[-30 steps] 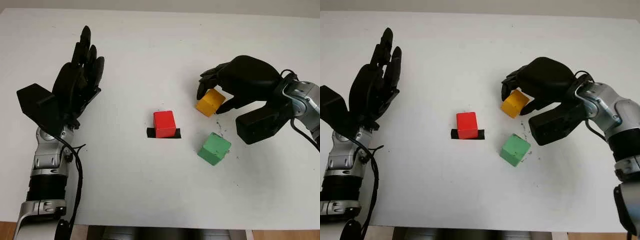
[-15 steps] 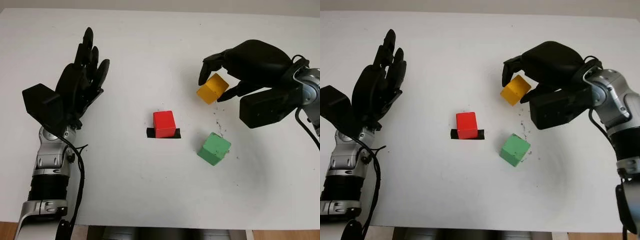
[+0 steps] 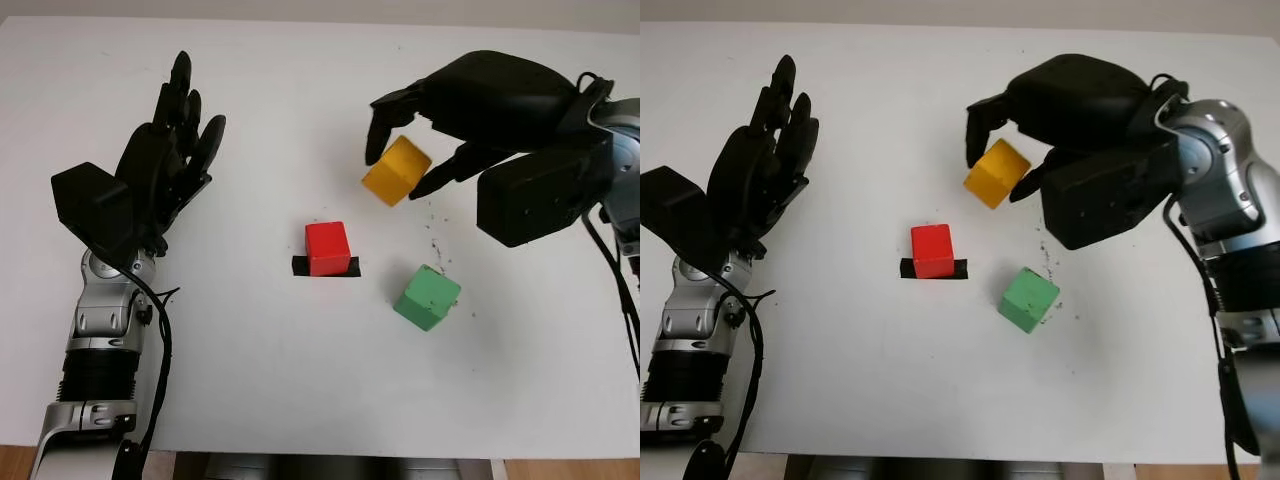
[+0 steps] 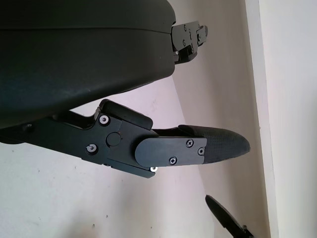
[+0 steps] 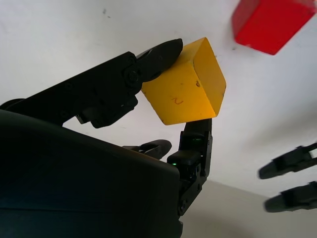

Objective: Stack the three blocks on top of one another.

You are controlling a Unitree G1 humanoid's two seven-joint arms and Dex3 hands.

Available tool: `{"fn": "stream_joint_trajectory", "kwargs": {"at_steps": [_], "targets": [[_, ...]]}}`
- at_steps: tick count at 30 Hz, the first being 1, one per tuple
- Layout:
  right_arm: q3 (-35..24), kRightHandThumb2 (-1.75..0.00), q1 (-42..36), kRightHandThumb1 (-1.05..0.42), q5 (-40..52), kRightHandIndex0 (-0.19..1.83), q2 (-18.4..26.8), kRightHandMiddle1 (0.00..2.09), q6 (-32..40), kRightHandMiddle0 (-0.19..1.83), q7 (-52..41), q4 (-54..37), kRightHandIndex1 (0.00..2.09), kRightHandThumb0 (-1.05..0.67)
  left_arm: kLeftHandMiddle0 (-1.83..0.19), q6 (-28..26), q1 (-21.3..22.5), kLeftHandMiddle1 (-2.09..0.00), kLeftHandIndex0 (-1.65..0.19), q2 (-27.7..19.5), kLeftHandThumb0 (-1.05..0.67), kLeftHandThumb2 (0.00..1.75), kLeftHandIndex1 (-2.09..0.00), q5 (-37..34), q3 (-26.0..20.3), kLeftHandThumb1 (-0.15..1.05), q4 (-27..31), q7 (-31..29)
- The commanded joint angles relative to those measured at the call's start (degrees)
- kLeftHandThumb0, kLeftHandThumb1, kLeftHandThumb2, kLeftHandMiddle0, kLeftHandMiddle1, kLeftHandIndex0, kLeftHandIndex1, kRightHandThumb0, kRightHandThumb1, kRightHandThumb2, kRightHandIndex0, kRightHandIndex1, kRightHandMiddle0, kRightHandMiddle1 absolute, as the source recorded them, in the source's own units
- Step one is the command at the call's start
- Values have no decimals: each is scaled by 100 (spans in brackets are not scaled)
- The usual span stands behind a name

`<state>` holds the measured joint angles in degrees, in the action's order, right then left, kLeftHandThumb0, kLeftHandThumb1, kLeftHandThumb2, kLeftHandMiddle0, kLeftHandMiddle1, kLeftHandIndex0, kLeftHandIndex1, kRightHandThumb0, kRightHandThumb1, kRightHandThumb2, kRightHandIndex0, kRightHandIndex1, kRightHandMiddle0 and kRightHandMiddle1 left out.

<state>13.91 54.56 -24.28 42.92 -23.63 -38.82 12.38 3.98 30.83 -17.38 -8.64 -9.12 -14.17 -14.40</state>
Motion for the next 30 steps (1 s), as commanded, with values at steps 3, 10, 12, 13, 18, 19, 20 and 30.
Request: {"fn": "stream_joint_trajectory", "kwargs": {"at_steps": [3, 10, 12, 13, 18, 19, 20, 30], "targets": [[114, -6, 339, -92, 113, 44, -232, 129, 44, 50, -275, -134, 4, -35, 19, 55, -50, -5, 19, 50, -81, 58, -3, -11, 14, 105, 55, -13], [279, -5, 483, -91, 164, 43, -561, 135, 215, 48, -670, 29, 4, -35, 19, 80, -51, -3, 19, 106, -84, 58, 0, 37, 51, 105, 25, 9], [290, -5, 485, -91, 235, 42, -650, 136, 401, 46, -799, 61, 4, -35, 19, 101, -36, -2, 19, 119, -84, 57, 0, 51, 58, 105, -7, 20], [293, -5, 483, -91, 262, 42, -693, 137, 529, 44, -865, 61, 4, -35, 19, 103, -28, -2, 19, 129, -83, 57, 0, 62, 60, 105, -19, 35], [288, -6, 364, -95, 151, 41, -886, 146, 1540, 37, -986, -221, 4, -34, 19, 93, -12, -4, 19, 214, -82, 52, -1, 56, 40, 105, -27, 108], [290, -6, 313, -96, 88, 40, -924, 147, 1835, 36, -989, -354, 4, -34, 18, 96, -7, -5, 19, 231, -82, 51, -2, 57, 33, 105, -43, 124], [304, -6, 270, -96, 11, 39, -946, 151, 2084, 35, -986, -486, 3, -34, 18, 99, 1, -5, 18, 248, -83, 50, -2, 50, 25, 105, -63, 133], [328, -6, -67, -99, -295, 32, -1101, 167, 4013, 20, -1187, -1630, 1, -33, 16, 377, 36, -6, 17, 308, -82, 41, -5, 88, 45, 105, -259, 136]]}}
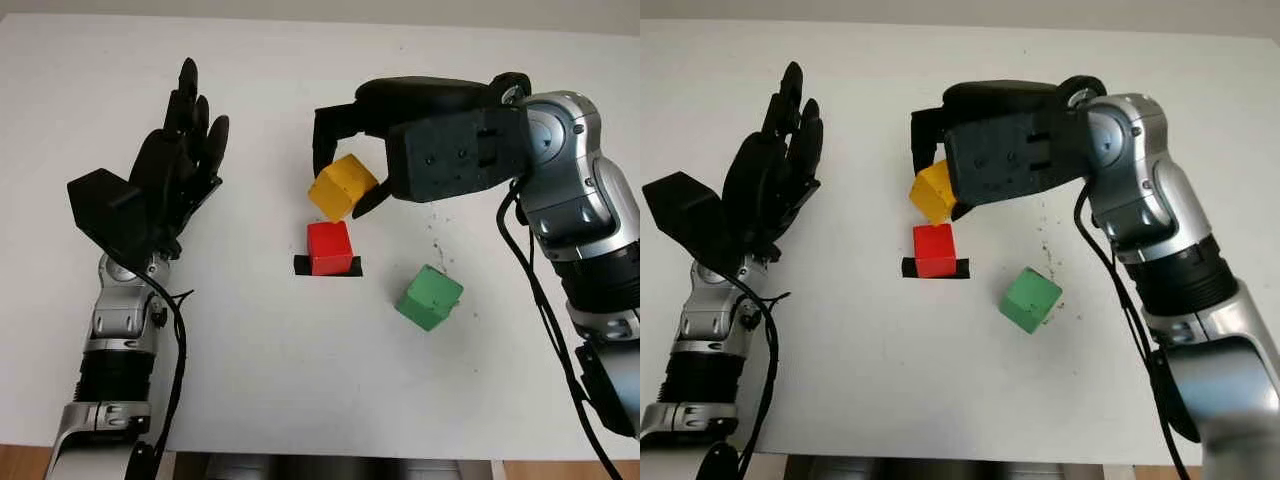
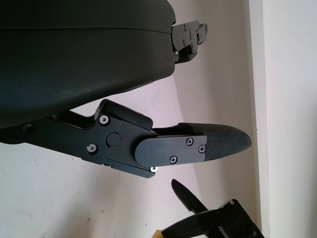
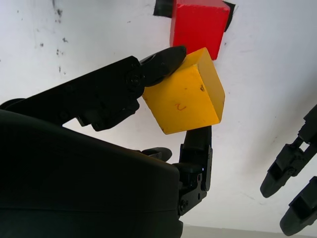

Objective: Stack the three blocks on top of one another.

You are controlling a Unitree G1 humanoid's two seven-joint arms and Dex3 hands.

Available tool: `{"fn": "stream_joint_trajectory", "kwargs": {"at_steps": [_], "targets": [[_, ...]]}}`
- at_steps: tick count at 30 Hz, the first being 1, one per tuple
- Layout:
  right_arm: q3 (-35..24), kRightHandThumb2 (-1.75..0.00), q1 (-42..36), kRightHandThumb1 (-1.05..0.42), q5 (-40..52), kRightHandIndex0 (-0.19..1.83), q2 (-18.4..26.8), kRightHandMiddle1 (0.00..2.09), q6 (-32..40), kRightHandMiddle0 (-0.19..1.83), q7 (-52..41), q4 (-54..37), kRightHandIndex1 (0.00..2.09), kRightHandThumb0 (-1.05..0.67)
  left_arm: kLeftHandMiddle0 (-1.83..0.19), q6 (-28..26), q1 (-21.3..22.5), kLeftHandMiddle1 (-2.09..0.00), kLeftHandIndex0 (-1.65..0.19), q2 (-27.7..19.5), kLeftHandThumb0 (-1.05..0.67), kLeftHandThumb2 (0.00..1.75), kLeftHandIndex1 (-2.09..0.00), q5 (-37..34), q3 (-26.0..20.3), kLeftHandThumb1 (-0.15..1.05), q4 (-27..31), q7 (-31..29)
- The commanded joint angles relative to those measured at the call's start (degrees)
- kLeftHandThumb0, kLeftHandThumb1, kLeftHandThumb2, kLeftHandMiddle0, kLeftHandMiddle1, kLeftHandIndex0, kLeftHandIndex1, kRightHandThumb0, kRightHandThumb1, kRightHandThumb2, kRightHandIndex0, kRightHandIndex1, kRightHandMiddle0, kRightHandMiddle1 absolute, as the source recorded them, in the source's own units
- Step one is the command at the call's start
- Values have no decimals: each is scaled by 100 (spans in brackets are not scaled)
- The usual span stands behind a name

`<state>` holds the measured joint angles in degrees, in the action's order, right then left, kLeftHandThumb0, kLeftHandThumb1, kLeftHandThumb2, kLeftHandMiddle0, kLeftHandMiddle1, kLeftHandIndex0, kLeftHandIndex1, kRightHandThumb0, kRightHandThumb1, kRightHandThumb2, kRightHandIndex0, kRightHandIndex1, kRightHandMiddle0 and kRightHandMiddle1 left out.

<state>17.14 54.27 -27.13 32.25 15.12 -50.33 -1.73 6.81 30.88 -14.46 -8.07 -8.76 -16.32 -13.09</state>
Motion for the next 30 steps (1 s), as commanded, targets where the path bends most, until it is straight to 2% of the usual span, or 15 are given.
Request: {"fn": "stream_joint_trajectory", "kwargs": {"at_steps": [1, 4, 13, 21, 30], "targets": [[24, -6, -60, -100, -43, 31, -42, 168, 315, 20, -67, -322, 1, -33, 15, 126, 31, -6, 17, 25, -82, 39, -5, 37, 10, 105, -66, 21], [137, -6, -98, -101, -210, 31, -63, 171, 944, 18, -224, -686, 1, -35, 14, 124, 32, -6, 16, 50, -82, 37, -6, 12, 11, 105, -68, 36], [440, -6, -204, -101, -566, 32, -129, 178, 2232, 17, -431, -1414, 3, -37, 14, 228, 84, -6, 16, 72, -82, 37, -5, 0, 15, 105, -172, 14], [588, -5, -143, -100, -610, 33, -73, 180, 2689, 18, -526, -1461, 4, -39, 15, 208, 134, -5, 16, 171, -81, 37, -5, -57, 18, 105, -172, 3], [726, -5, -65, -98, -583, 28, -57, 177, 2785, 26, -664, -1386, 2, -39, 17, 129, 88, -5, 18, 202, -80, 37, -5, -46, 35, 105, -22, 42]]}}
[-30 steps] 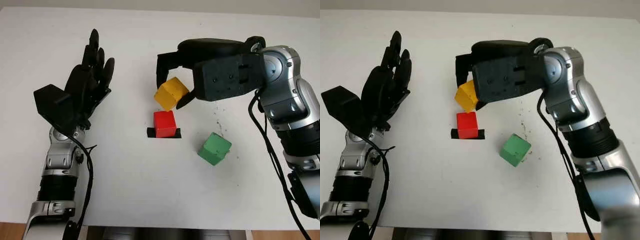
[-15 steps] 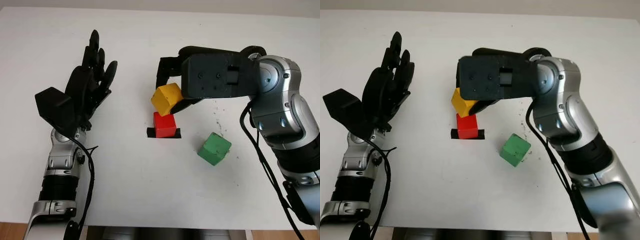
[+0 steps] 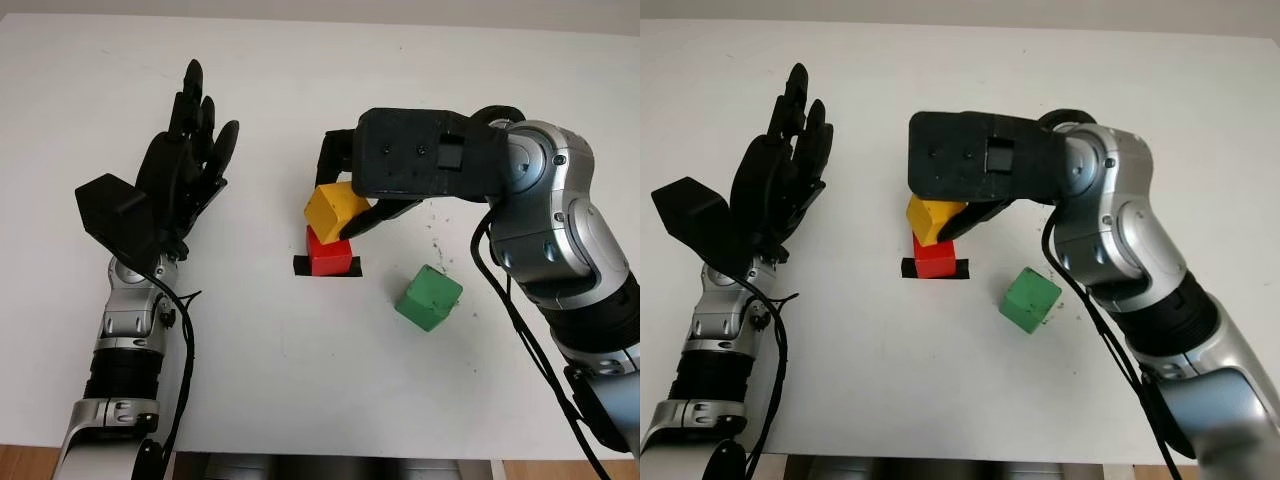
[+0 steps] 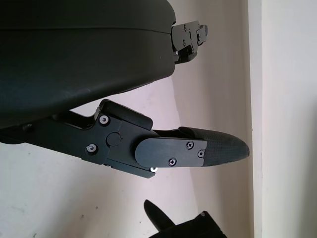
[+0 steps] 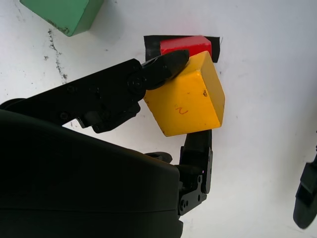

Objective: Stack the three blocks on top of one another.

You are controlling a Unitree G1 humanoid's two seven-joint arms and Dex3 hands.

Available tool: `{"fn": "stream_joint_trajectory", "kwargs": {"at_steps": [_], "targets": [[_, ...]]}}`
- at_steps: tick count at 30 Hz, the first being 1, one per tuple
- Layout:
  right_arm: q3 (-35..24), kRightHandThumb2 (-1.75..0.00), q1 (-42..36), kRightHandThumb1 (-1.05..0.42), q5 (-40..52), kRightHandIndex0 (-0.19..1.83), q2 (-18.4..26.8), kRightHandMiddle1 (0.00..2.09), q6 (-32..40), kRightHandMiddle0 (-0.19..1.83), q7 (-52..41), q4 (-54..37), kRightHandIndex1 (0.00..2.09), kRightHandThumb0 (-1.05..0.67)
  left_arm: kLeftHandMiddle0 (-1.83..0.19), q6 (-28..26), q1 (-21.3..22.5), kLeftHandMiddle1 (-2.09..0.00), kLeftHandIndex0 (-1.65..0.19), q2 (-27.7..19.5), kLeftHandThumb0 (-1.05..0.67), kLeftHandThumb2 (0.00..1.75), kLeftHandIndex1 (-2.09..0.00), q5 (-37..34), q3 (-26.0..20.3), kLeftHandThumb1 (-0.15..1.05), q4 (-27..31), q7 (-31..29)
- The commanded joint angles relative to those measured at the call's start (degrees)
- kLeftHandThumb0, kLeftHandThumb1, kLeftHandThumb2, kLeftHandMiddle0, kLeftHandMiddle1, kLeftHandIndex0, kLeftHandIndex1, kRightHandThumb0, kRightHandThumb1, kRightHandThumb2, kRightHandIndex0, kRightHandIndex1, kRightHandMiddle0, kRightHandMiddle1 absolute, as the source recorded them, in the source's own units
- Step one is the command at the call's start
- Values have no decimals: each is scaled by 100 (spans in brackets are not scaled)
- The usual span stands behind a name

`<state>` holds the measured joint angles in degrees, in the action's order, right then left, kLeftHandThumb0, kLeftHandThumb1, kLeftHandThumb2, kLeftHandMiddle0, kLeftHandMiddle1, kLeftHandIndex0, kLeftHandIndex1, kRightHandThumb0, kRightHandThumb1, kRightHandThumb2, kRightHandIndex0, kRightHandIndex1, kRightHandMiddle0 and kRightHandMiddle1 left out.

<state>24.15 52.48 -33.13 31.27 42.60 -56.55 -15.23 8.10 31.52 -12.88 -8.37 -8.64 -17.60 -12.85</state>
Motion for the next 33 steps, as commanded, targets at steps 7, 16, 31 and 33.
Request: {"fn": "stream_joint_trajectory", "kwargs": {"at_steps": [7, 16, 31, 33], "targets": [[200, -6, 170, -100, -73, 26, 100, 173, 121, 23, -198, 32, 2, -39, 16, -5, -25, -5, 18, 55, -80, 37, -5, -21, 24, 105, 154, 14], [187, -5, 165, -100, -23, 23, 85, 176, 44, 21, -122, 185, 1, -38, 17, 88, -43, -5, 17, 50, -80, 37, -6, -40, -19, 105, 122, 14], [136, -5, 14, -99, 38, 29, -70, 179, -181, 22, 416, 292, 5, -39, 16, 158, -86, -6, 16, 15, -81, 38, -6, 15, -7, 105, 101, -4], [123, -5, 8, -100, 78, 30, -86, 178, -193, 21, 447, 309, 5, -39, 16, 150, -91, -6, 17, 6, -82, 38, -5, 37, -3, 105, 106, -6]]}}
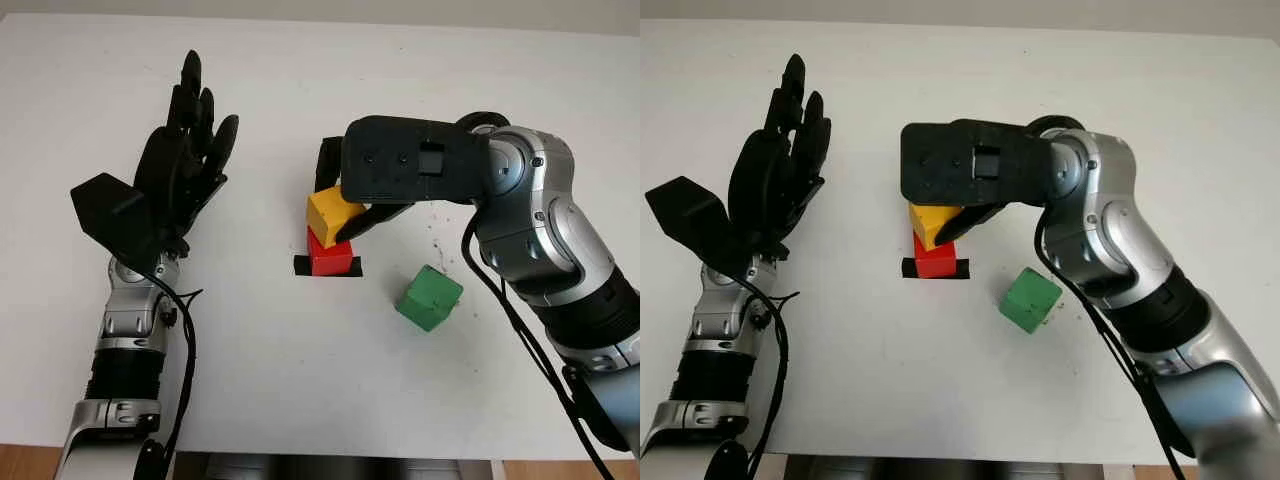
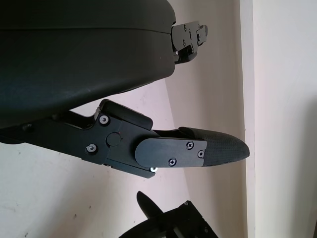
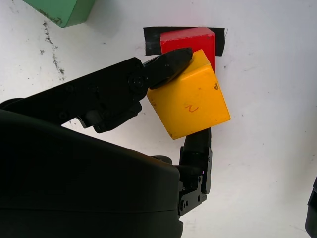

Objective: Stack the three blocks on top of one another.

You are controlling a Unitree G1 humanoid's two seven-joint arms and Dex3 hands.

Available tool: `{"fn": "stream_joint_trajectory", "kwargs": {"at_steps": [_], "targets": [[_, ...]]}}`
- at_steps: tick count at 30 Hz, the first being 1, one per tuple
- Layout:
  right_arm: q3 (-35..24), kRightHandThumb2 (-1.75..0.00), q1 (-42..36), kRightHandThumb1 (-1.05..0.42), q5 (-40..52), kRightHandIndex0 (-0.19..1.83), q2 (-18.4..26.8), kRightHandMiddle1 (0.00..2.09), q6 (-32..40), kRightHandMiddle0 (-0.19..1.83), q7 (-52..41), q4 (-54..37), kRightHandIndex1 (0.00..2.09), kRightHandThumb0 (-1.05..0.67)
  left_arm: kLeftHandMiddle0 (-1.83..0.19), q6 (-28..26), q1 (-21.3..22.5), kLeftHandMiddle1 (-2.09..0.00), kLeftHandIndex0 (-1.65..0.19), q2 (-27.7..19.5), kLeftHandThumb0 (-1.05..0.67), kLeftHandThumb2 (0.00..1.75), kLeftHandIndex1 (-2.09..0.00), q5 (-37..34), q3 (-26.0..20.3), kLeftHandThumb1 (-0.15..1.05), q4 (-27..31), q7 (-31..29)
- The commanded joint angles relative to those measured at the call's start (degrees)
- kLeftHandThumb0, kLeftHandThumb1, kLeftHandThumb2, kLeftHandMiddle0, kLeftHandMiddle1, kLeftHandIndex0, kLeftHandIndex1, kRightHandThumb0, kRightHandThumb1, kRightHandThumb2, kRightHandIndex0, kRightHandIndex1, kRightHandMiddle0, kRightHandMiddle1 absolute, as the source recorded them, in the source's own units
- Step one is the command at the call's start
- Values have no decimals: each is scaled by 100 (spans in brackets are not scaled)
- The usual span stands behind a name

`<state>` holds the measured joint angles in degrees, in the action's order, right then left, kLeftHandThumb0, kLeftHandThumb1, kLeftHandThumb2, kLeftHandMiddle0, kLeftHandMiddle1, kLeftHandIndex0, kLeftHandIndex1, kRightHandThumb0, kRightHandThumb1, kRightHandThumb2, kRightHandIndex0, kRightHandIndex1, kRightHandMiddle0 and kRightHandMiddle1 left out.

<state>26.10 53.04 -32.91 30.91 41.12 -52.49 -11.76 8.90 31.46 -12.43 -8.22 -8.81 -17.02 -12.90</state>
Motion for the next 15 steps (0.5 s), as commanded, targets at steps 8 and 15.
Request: {"fn": "stream_joint_trajectory", "kwargs": {"at_steps": [8, 15], "targets": [[-56, -5, -42, -100, 143, 29, -90, 181, -110, 23, 138, -16, 5, -40, 17, 56, -120, -5, 18, -31, -81, 38, -5, 23, 3, 105, 93, 6], [-22, -5, -25, -100, 124, 28, -66, 182, -9, 22, 42, -64, 5, -40, 17, 56, -99, -5, 18, -8, -82, 38, -5, 15, 4, 105, 69, 14]]}}
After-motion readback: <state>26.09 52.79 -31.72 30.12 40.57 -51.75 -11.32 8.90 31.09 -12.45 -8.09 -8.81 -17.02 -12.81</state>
